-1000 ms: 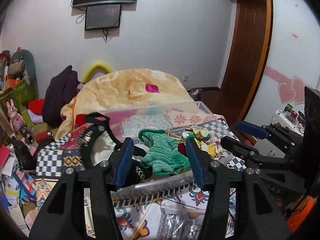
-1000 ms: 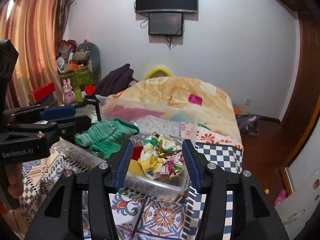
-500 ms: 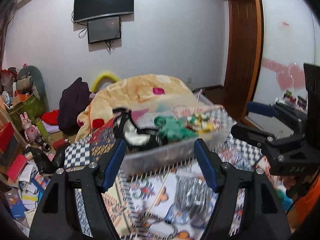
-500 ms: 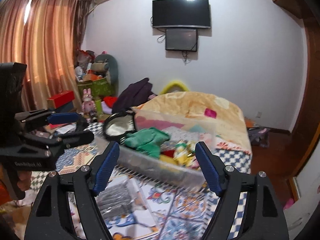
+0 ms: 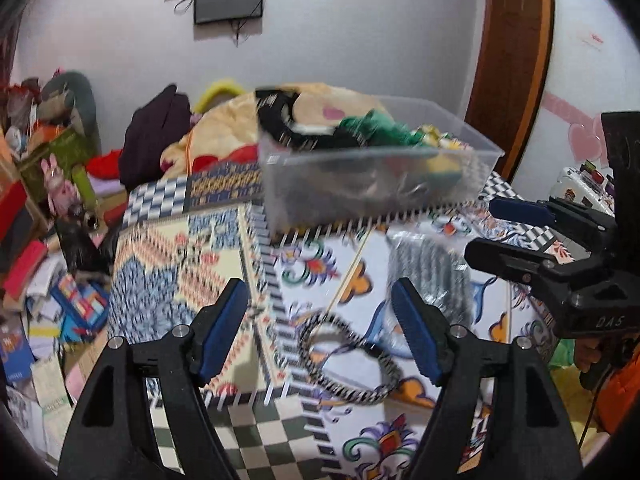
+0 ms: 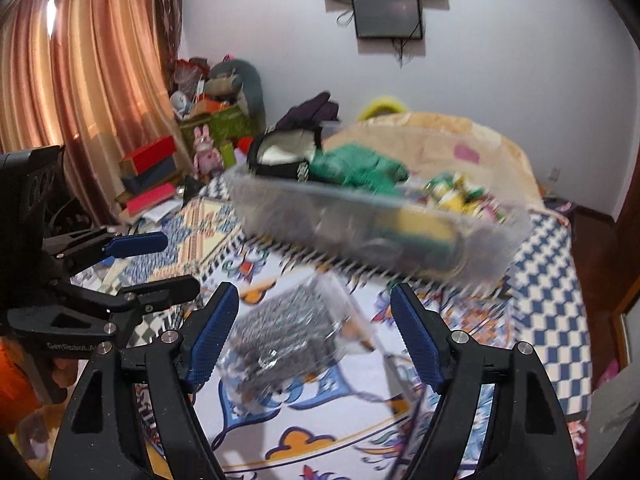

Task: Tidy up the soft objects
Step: 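Grasp the black-and-white beaded strap with the left gripper while the right gripper grasps the steel wool bag, then lift the beaded strap with the left gripper while the right gripper carries the steel wool bag over the box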

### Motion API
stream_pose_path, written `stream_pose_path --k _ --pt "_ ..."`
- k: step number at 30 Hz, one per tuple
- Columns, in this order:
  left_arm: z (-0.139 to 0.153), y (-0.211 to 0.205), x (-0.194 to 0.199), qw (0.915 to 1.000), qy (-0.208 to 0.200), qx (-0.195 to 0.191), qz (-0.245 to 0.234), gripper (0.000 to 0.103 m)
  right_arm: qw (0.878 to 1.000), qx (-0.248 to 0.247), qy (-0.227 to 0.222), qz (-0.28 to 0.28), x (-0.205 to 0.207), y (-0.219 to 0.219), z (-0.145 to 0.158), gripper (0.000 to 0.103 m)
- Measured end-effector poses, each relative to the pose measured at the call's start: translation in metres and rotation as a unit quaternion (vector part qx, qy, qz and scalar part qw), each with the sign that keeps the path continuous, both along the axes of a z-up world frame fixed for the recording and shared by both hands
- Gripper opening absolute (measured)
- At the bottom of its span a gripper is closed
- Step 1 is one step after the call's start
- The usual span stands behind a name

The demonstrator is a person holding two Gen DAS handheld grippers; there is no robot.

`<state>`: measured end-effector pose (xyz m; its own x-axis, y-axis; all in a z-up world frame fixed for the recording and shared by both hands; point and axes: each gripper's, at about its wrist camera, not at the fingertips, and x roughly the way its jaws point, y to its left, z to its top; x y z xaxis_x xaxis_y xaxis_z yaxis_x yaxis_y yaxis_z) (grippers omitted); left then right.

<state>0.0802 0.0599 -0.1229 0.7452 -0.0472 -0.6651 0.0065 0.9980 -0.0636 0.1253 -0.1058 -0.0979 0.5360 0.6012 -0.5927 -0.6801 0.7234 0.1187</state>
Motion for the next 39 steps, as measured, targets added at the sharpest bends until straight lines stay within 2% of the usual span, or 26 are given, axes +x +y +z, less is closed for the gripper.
stream_pose_path --k 4,9,14,19,21,23,25,32,39 --pt "-0.014 0.010 -0.003 0.9998 0.008 -0.006 0.016 0.070 1.000 -0.018 0.018 0.013 -0.001 0.014 -0.016 0.076" --pt "-0.029 0.012 -0.003 0.9997 0.024 -0.009 0.007 0.054 0.998 -0.036 0.035 0.021 -0.002 0.022 -0.030 0.076" --pt "-0.032 0.011 -0.002 0.9995 0.021 -0.023 -0.008 0.037 0.998 -0.047 0.036 0.025 -0.004 0.024 -0.037 0.075" --pt "-0.033 0.008 -0.004 0.9986 0.022 -0.041 -0.024 0.025 0.998 -0.046 0.028 0.020 -0.005 0.018 -0.036 0.055" --pt "-0.033 0.010 -0.003 0.9982 0.024 -0.049 -0.023 0.023 0.998 -0.045 0.028 0.020 -0.006 0.015 -0.035 0.049" --pt "-0.033 0.011 -0.003 0.9975 0.026 -0.061 -0.023 0.015 0.999 -0.038 0.031 0.024 -0.006 0.013 -0.034 0.041" --pt "-0.034 0.011 -0.003 0.9979 0.030 -0.055 -0.019 0.005 0.999 -0.034 0.030 0.026 -0.007 0.011 -0.032 0.037" --pt "-0.030 0.000 -0.009 0.9986 0.027 -0.037 -0.027 0.005 0.999 -0.024 0.022 0.024 -0.012 0.005 -0.023 0.028" --pt "0.000 -0.003 -0.006 0.9992 -0.006 -0.032 -0.023 0.005 1.000 0.004 0.003 0.011 -0.013 -0.013 0.001 0.028"
